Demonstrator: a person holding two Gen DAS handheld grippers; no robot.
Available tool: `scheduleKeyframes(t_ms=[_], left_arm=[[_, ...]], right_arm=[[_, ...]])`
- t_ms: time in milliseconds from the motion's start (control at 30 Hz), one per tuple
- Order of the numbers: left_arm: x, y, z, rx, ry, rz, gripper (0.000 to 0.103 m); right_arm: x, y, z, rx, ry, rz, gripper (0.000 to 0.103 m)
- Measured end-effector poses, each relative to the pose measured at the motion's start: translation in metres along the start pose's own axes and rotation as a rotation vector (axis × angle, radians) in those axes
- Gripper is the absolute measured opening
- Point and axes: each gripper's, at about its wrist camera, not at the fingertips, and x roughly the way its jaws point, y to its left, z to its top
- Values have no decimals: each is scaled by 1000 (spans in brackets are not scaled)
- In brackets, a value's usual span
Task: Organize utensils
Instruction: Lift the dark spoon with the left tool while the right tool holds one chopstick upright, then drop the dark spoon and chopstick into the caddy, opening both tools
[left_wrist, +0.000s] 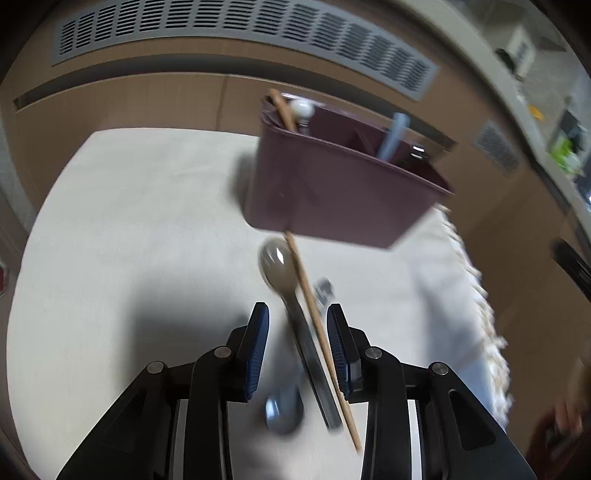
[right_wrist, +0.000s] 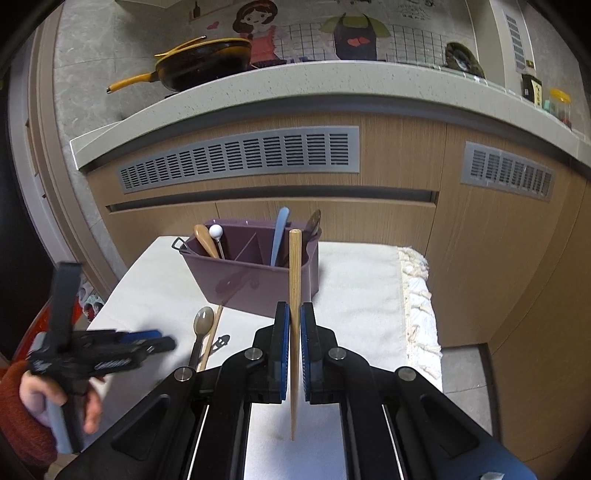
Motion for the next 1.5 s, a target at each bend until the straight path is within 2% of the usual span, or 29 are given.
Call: scheduleKeyframes(t_ms=[133,200,333,533,667,700,733,800,833,967,1233,1400,1500], left_arm=[[30,-10,16,-17,18,73,38],[42,-16,20,-19,11,105,46],[62,-22,23,-10,8,211,47],[69,-19,22,-13,24,249,46],[66,-8,20,-35,10,195,44],[64,-6,19,-39,6,189,37],[61,-2,17,-43,4,187,34],[49,1,12,-57,-6,139,34],[40,2,7,-56,-25,105,34],[-5,2,-10,-2,-120,46,34],[-71,-9,-20,74,-260,8,34],[-92,-13,-10,104,-334,-1,34],[-109,-18,9,115,-376,-34,34]], right_arm=[[-1,1,0,-7,-4,-2,5],[0,1,-2,-15,-8,-13,5],[3,0,-3,-17,-3,-14,5],[3,-4,-4,-16,-10,-22,5],[4,-4,-4,-13,-12,-20,5],[3,-4,-4,-13,-14,-18,5],[2,-3,-4,-13,-15,-15,5],[0,-1,-3,-15,-19,-10,5],[-1,0,-3,-16,-21,-8,5],[-2,3,-2,-22,-17,7,5],[1,11,0,-35,-7,20,5],[0,14,1,-41,-11,23,5],[1,16,8,-47,-16,28,5]])
